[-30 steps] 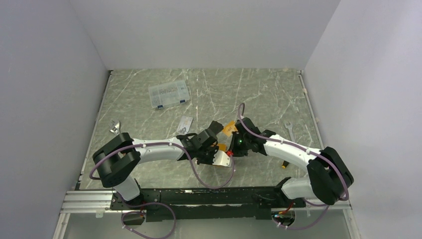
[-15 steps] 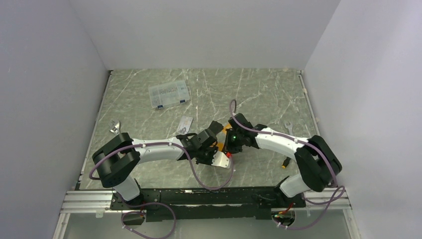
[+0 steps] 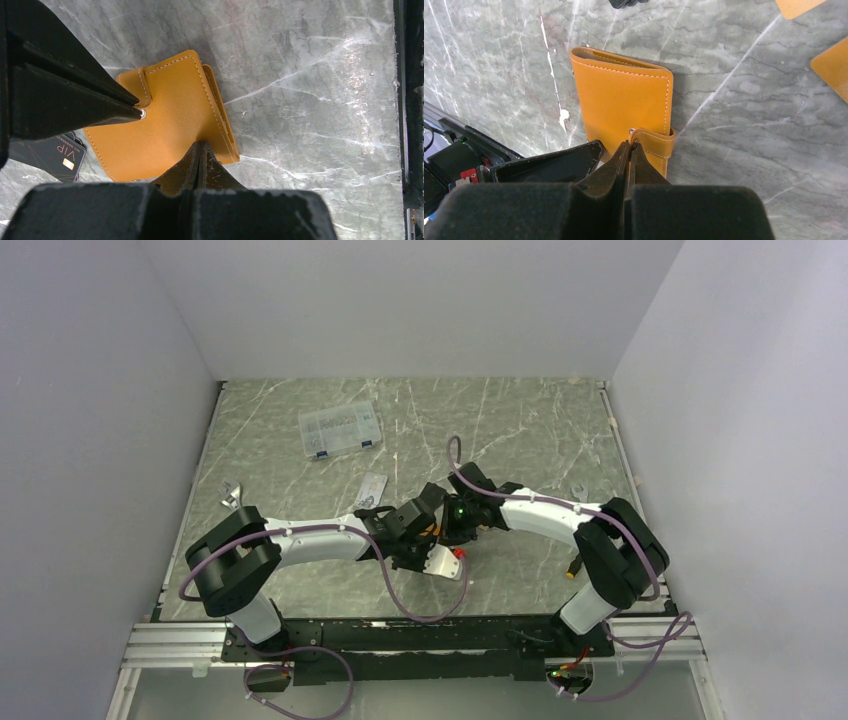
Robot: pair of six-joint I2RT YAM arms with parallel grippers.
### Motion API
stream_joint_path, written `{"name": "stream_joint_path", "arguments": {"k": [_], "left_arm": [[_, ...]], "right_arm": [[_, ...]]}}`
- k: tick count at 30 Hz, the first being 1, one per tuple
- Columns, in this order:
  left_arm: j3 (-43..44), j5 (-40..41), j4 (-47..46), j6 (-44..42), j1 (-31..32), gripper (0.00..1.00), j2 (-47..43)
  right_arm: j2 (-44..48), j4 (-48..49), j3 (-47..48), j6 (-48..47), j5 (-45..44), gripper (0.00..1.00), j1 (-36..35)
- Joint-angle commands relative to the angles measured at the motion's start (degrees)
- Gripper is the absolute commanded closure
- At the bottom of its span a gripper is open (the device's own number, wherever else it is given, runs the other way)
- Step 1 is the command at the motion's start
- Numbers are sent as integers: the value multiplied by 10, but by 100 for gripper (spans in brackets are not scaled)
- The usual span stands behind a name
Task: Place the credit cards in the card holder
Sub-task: Close the card holder at the center of the board.
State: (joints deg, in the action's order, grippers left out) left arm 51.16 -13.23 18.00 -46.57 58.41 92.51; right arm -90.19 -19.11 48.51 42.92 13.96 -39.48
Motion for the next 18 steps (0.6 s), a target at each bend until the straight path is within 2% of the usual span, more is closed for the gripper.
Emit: {"name": "stream_joint_path", "arguments": {"k": [1,18], "left_arm": [[-2,-23,44,-7,-1,100,4],[-8,-22,44,-11,-1,100,1]], "right_arm": [[-23,14,28,-16,15,100,-12],[-119,-86,90,-74,-23,100,-70]]}}
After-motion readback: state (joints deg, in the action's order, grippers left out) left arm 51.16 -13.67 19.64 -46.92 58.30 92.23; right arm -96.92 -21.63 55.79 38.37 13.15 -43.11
